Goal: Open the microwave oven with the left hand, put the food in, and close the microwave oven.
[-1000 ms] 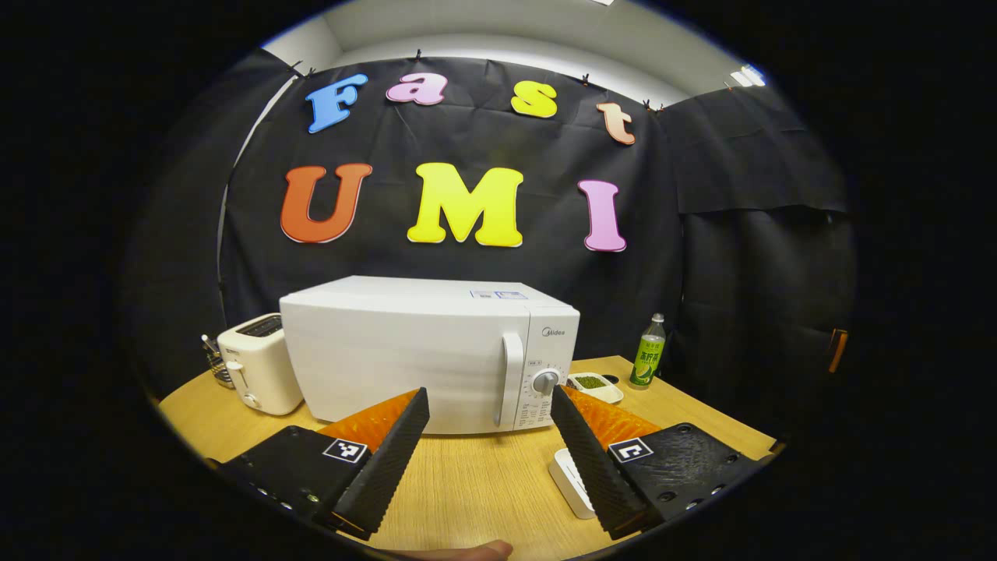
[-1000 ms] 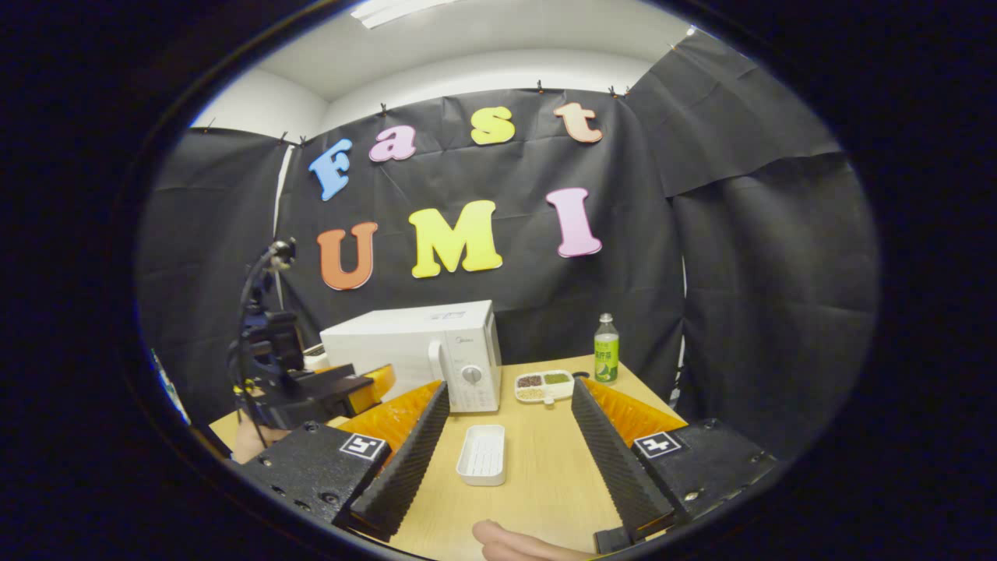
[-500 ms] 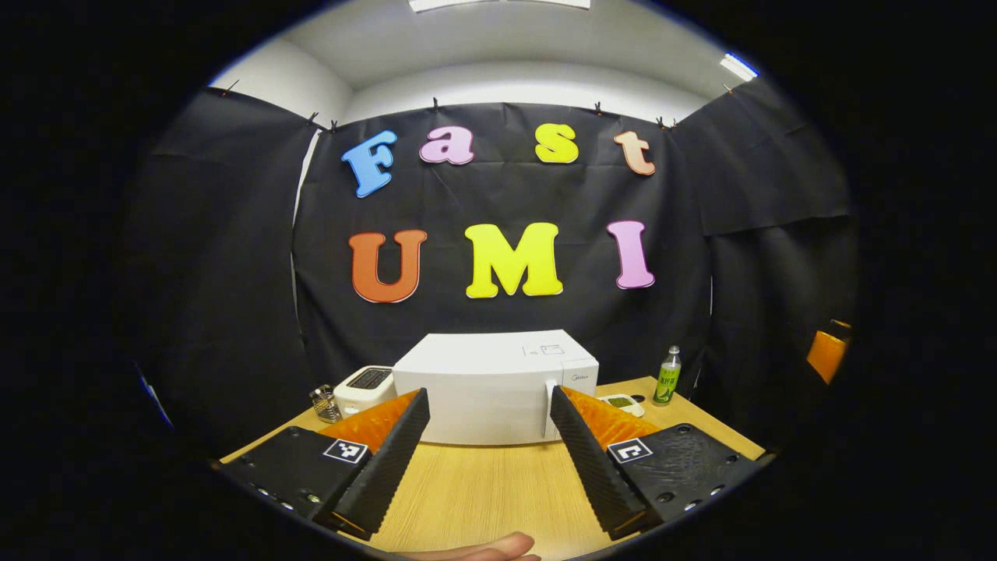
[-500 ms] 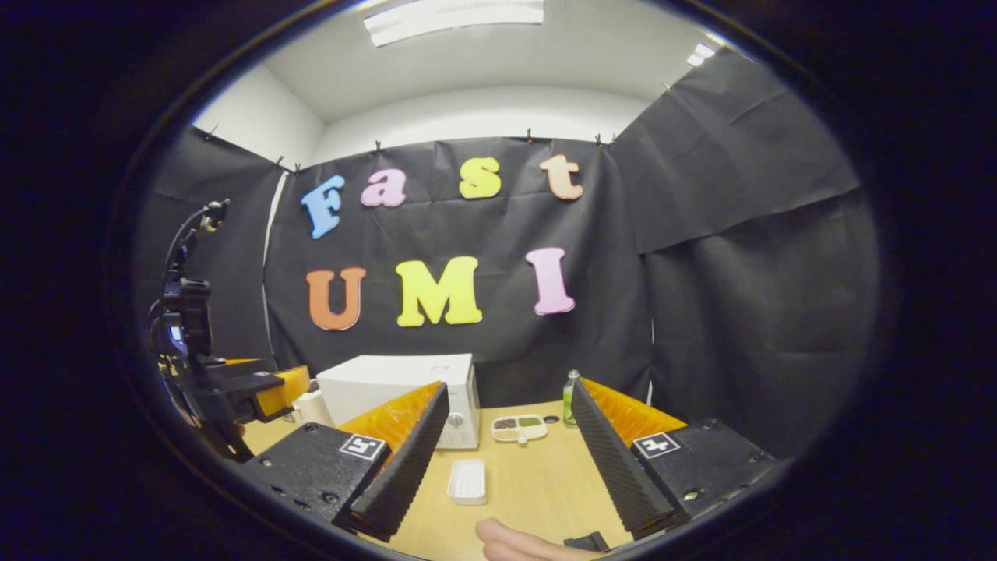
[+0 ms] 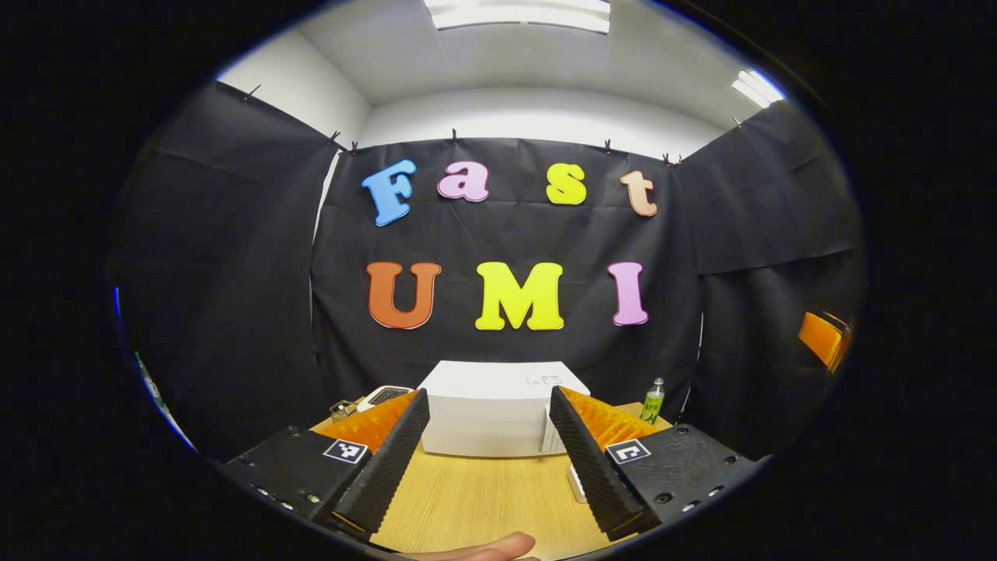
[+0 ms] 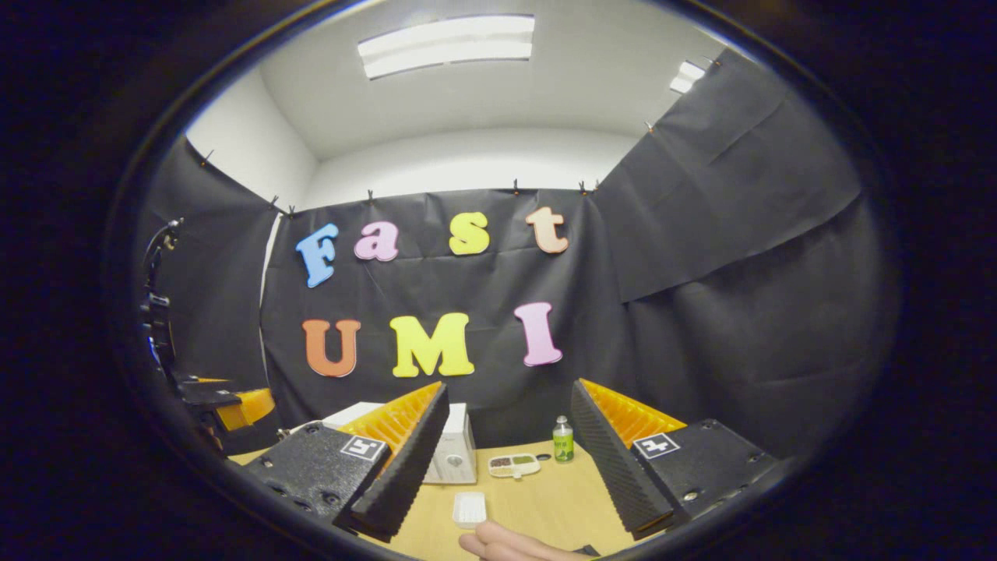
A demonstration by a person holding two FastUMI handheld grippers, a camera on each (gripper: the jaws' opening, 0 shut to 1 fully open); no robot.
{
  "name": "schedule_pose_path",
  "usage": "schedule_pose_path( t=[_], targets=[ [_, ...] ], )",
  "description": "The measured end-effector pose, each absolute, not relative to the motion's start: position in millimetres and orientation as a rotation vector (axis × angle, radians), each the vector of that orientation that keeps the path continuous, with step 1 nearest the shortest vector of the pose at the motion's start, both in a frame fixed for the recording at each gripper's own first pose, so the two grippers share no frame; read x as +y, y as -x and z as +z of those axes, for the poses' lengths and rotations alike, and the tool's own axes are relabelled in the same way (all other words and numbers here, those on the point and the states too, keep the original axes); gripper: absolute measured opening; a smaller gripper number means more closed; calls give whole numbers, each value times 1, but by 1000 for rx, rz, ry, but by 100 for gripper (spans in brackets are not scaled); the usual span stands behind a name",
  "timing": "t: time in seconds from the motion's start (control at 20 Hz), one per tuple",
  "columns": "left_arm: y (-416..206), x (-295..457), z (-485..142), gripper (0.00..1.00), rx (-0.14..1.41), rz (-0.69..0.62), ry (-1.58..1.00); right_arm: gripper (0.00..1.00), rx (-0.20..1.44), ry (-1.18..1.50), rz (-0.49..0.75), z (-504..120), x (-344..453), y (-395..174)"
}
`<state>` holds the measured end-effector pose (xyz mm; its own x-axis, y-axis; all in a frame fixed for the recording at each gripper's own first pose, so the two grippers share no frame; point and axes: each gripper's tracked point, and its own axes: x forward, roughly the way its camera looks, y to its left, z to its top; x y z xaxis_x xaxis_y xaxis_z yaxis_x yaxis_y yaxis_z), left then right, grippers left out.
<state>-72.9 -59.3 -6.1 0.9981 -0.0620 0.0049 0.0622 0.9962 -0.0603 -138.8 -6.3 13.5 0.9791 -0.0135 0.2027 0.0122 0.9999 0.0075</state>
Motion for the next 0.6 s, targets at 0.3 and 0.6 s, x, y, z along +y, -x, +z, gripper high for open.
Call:
schedule_pose_path(
  t=[0.3, 0.6],
  targets=[
    [84, -62, -13, 94, -8, -49, 50, 91, -151, -16, 1, -7, -8, 134],
    [89, -73, -8, 93, -35, -66, 30, 100, -143, -40, -24, -16, -25, 130]
  ],
)
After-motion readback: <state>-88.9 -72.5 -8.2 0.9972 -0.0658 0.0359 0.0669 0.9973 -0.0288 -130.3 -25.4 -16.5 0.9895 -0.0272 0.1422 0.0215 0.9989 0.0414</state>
